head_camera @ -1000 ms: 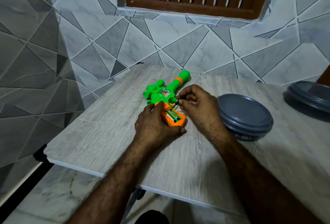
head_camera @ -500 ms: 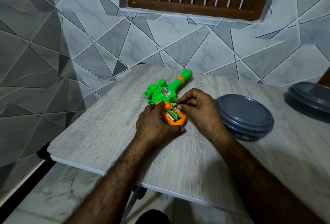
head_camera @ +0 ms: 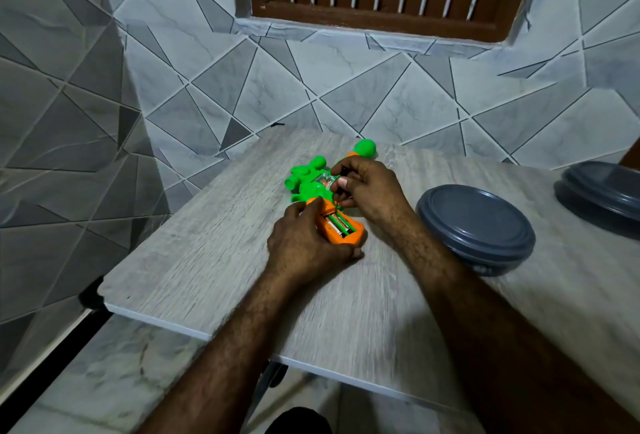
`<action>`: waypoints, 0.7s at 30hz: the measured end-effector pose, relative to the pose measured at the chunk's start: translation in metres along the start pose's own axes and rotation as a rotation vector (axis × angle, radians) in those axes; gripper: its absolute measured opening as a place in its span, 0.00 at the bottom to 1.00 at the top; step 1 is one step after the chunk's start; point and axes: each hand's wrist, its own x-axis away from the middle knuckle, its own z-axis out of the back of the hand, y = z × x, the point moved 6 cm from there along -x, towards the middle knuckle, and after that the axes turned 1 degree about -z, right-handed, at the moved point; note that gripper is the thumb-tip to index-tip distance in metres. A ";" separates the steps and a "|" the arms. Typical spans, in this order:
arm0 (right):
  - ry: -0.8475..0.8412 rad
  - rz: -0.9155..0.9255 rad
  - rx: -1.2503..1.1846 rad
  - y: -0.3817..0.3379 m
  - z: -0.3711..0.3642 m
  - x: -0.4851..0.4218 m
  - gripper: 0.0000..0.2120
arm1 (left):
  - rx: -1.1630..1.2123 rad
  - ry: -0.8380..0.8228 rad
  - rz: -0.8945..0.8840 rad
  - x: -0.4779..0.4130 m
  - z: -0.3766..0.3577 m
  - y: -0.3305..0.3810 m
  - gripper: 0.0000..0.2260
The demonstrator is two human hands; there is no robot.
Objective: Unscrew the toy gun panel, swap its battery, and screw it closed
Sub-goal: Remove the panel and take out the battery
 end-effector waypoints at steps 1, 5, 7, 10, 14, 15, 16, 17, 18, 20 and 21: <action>-0.007 -0.008 -0.011 -0.001 -0.002 -0.002 0.11 | 0.001 0.001 0.002 0.000 0.000 0.000 0.47; -0.037 -0.038 -0.050 -0.004 -0.010 -0.007 0.13 | 0.006 0.000 0.002 0.000 -0.001 0.000 0.47; -0.056 -0.061 -0.073 -0.004 -0.012 -0.010 0.13 | 0.007 -0.002 -0.001 0.001 -0.001 0.001 0.47; -0.095 -0.099 -0.093 -0.005 -0.011 -0.011 0.12 | 0.009 -0.017 -0.006 0.002 -0.001 0.000 0.48; -0.098 -0.096 -0.090 -0.007 -0.007 -0.013 0.12 | 0.002 -0.034 -0.023 0.003 0.001 0.002 0.42; -0.092 -0.084 -0.089 -0.008 -0.006 -0.013 0.12 | 0.000 -0.027 -0.026 0.004 0.002 0.003 0.40; -0.084 -0.075 -0.085 -0.008 -0.004 -0.013 0.12 | -0.003 -0.024 -0.028 0.004 0.002 0.003 0.39; -0.077 -0.068 -0.079 -0.008 -0.002 -0.012 0.12 | -0.005 -0.023 -0.029 0.004 0.002 0.003 0.39; -0.069 -0.061 -0.076 -0.009 0.001 -0.011 0.12 | -0.006 -0.026 -0.031 0.004 0.001 0.003 0.39; -0.054 -0.047 -0.084 -0.009 0.003 -0.009 0.11 | 0.005 -0.022 -0.027 0.003 0.001 0.002 0.41; -0.050 -0.042 -0.095 -0.010 0.003 -0.007 0.11 | 0.015 -0.018 -0.024 0.003 0.001 0.002 0.42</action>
